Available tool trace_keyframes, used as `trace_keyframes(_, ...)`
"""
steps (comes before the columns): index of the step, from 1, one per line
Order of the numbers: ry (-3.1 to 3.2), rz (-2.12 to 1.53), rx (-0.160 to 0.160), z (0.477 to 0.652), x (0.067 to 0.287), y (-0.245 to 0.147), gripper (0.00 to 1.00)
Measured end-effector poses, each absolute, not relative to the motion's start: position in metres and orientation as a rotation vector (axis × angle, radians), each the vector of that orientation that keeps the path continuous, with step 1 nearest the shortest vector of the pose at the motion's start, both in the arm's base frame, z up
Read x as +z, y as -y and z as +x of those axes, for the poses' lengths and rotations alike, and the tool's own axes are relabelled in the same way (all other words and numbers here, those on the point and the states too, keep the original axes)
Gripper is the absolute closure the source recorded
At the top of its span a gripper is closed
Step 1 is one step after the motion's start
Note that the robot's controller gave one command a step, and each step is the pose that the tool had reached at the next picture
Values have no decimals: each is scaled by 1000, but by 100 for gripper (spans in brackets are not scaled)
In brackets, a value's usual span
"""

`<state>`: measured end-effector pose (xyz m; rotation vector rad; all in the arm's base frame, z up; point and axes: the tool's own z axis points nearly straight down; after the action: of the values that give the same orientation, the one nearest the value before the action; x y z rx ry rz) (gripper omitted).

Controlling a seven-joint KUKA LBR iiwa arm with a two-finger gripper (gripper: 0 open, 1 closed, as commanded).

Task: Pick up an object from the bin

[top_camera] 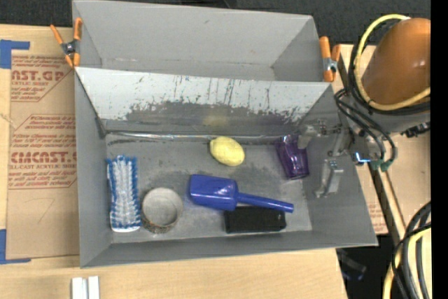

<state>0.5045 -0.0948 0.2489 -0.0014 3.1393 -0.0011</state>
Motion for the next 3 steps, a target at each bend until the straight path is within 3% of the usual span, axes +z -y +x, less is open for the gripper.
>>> trace_keyframes(1, -3141, 28, 2, 494, 183, 71, 0)
trace_keyframes(2, -3129, -25, -5, 498, 179, 64, 0)
trace_keyframes(3, -3142, 33, 3, 494, 123, 35, 0)
